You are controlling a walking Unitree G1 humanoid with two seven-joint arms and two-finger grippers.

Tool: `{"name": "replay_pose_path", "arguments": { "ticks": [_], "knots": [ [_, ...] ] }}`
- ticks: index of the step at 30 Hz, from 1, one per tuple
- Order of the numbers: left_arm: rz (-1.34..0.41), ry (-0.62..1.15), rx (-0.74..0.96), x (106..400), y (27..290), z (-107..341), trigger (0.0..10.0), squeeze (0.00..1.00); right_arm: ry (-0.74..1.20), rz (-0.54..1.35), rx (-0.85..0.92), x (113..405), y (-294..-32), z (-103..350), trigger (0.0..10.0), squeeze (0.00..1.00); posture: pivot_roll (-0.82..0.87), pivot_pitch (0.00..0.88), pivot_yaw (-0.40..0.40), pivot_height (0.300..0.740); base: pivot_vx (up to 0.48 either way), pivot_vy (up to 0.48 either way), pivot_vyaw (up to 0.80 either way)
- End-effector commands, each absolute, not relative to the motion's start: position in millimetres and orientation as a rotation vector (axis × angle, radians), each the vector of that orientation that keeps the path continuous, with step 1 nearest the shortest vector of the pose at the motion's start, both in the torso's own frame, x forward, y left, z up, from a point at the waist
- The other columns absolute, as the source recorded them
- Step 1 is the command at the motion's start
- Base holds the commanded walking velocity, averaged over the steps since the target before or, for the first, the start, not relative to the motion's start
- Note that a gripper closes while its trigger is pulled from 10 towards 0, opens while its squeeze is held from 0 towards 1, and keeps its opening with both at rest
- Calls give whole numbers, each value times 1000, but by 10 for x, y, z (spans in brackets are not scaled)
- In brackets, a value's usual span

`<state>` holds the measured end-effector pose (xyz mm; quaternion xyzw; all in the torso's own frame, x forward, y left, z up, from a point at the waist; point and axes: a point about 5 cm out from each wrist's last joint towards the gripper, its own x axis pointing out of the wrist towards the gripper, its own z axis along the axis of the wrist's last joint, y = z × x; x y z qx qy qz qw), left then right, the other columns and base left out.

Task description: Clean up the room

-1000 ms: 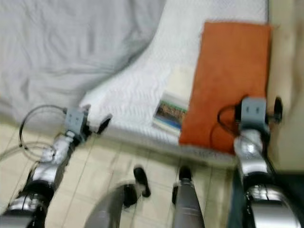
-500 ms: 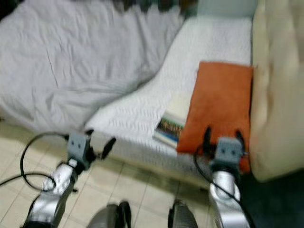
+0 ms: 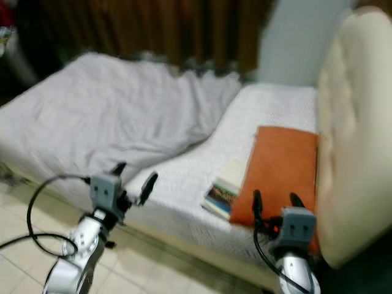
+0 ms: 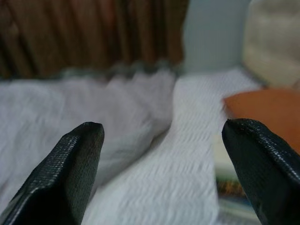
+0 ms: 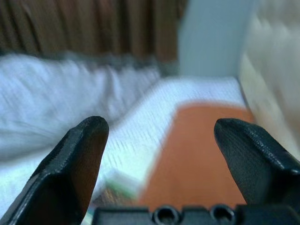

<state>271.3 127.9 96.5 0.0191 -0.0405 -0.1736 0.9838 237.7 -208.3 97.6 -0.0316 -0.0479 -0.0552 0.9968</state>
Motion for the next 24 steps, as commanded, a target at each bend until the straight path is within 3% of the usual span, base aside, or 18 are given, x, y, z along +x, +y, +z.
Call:
{"name": "replay_pose_path", "arguments": {
  "ticks": [1, 6, 11, 19, 24],
  "knots": [
    [-326, -23, 37, 2738, 1343, 870, 10000, 0, -74, -97, -56, 2381, -2062, 934, 10000, 0, -116, 0, 60, 740, 0, 0, 0],
    [-320, 23, 6, 2774, 1353, 781, 10000, 0, -64, -65, -78, 2472, -2046, 932, 10000, 0, -123, 0, 65, 740, 0, 288, -190],
    [-320, 77, -32, 2697, 1352, 638, 10000, 0, -29, -40, -77, 2513, -2029, 875, 10000, 0, -116, 0, 58, 740, 0, 480, -800],
    [-344, 90, -6, 2683, 1366, 555, 10000, 0, 61, -22, -137, 2275, -2041, 669, 10000, 0, -108, 6, 23, 740, 0, 480, -800],
    [-383, 6, 46, 2620, 1289, 639, 10000, 0, 141, -36, -165, 2048, -2166, 520, 10000, 0, -114, 35, -16, 740, 0, 0, 0]
  ]
}}
